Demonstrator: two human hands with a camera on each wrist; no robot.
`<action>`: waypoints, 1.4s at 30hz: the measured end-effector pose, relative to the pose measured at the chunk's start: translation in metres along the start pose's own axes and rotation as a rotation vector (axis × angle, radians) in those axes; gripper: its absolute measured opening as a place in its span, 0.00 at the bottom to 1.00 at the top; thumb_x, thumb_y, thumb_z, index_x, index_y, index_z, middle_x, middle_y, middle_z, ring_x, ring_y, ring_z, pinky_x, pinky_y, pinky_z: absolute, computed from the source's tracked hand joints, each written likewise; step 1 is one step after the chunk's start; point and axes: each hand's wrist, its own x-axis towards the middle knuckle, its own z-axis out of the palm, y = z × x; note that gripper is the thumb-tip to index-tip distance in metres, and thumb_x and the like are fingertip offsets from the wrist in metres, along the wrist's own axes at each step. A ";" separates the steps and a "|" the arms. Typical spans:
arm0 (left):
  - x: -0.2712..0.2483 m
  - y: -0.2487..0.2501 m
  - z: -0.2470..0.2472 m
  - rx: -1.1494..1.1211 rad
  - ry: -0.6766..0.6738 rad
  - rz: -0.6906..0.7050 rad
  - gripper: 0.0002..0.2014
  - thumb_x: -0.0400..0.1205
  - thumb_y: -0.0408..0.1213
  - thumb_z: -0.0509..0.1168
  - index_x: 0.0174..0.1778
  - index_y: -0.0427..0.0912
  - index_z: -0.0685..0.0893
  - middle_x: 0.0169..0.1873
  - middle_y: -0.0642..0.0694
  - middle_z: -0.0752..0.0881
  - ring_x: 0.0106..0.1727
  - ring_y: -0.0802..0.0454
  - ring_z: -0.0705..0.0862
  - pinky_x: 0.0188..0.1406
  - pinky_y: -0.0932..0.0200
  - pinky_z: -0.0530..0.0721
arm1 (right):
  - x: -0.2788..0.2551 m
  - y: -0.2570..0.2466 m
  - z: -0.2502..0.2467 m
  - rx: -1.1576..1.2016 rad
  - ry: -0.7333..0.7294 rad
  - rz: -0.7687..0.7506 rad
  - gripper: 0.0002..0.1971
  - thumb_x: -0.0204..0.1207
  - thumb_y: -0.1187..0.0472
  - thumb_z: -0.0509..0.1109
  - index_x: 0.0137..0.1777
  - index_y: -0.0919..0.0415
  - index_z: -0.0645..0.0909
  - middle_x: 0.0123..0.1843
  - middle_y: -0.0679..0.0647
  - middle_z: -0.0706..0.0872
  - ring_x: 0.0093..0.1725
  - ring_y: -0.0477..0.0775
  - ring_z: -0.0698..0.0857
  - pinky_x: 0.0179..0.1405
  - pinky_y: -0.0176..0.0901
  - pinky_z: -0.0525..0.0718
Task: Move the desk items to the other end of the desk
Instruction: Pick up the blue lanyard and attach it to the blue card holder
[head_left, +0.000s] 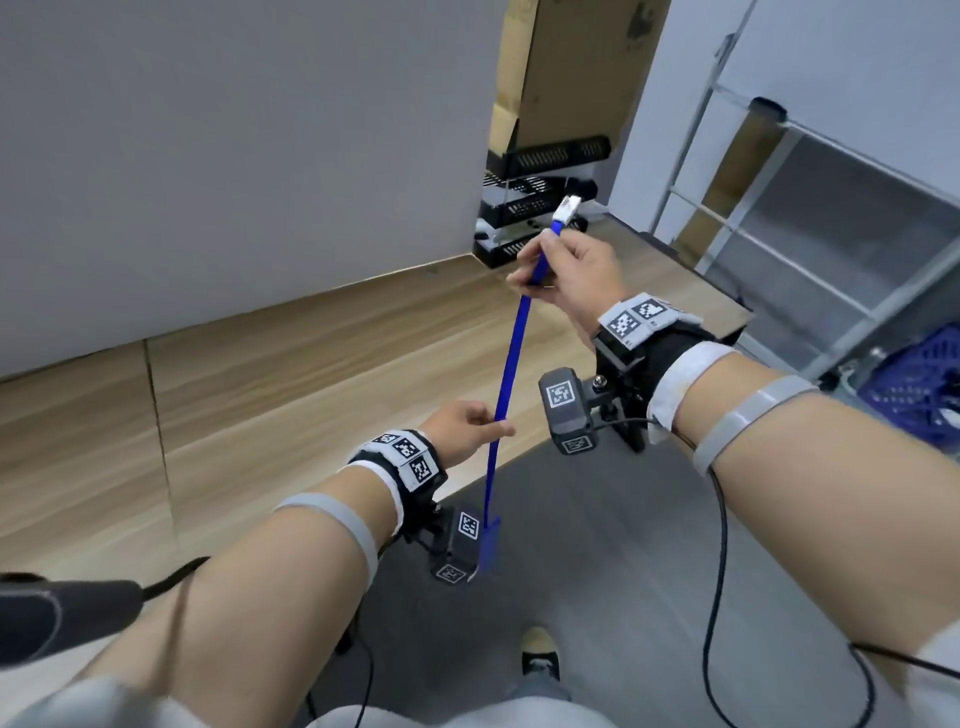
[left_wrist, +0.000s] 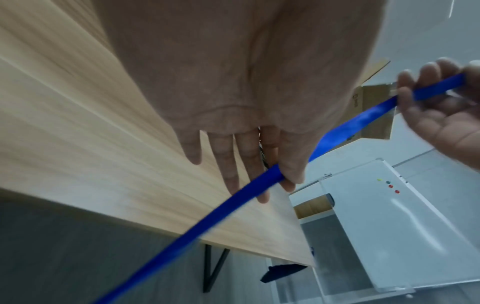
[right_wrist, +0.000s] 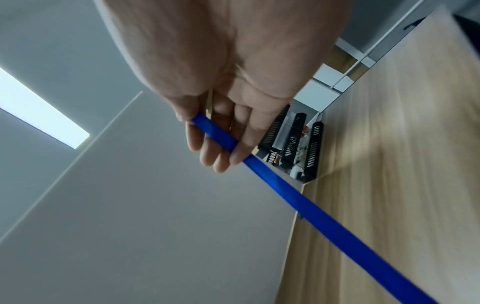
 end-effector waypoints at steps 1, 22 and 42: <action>0.007 -0.001 0.001 0.051 0.025 -0.021 0.14 0.75 0.56 0.74 0.44 0.49 0.91 0.49 0.43 0.92 0.58 0.43 0.87 0.66 0.47 0.80 | 0.014 -0.003 -0.010 0.007 0.047 -0.030 0.17 0.88 0.60 0.57 0.41 0.63 0.83 0.36 0.61 0.87 0.45 0.61 0.90 0.51 0.54 0.90; -0.039 0.046 -0.083 -0.198 0.532 0.037 0.14 0.89 0.35 0.58 0.37 0.42 0.80 0.23 0.50 0.86 0.32 0.54 0.86 0.44 0.57 0.82 | 0.060 0.018 0.101 -0.636 -1.028 -0.123 0.14 0.82 0.52 0.64 0.64 0.50 0.85 0.54 0.48 0.89 0.51 0.50 0.86 0.53 0.39 0.82; -0.248 -0.069 -0.160 -0.635 0.824 -0.022 0.22 0.78 0.27 0.74 0.68 0.39 0.81 0.54 0.38 0.91 0.52 0.45 0.90 0.58 0.46 0.87 | -0.025 -0.062 0.328 -0.356 -0.977 -0.343 0.19 0.86 0.53 0.59 0.40 0.68 0.74 0.27 0.51 0.72 0.18 0.47 0.76 0.33 0.49 0.83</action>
